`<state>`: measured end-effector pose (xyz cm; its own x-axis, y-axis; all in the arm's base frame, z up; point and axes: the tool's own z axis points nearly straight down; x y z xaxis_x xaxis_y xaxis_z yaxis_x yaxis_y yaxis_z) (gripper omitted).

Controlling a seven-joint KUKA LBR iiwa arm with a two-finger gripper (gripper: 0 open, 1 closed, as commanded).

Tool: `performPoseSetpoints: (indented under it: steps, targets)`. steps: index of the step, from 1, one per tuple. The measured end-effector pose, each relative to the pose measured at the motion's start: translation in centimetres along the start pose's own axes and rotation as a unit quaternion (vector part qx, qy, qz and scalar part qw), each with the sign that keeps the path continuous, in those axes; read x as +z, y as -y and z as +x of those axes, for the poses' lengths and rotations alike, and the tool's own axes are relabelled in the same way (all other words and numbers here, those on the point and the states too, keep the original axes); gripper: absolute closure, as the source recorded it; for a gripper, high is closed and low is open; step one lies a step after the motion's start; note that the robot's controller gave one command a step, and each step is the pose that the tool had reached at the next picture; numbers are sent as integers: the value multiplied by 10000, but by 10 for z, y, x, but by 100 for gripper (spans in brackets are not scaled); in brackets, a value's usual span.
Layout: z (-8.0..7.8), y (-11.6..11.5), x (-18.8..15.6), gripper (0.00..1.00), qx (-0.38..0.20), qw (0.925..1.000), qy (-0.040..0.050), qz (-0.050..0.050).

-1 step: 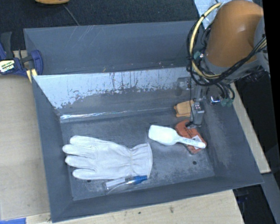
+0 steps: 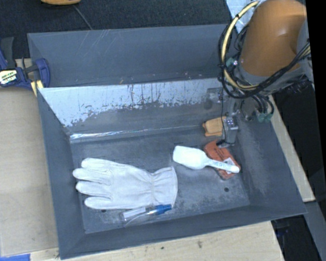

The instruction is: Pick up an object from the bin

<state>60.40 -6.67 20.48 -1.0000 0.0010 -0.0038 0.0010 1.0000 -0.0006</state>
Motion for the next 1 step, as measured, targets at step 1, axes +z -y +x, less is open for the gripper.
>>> performPoseSetpoints:
  steps: [1]
  targets:
    - [-7,-6,48,0,-10,10000,38,6]
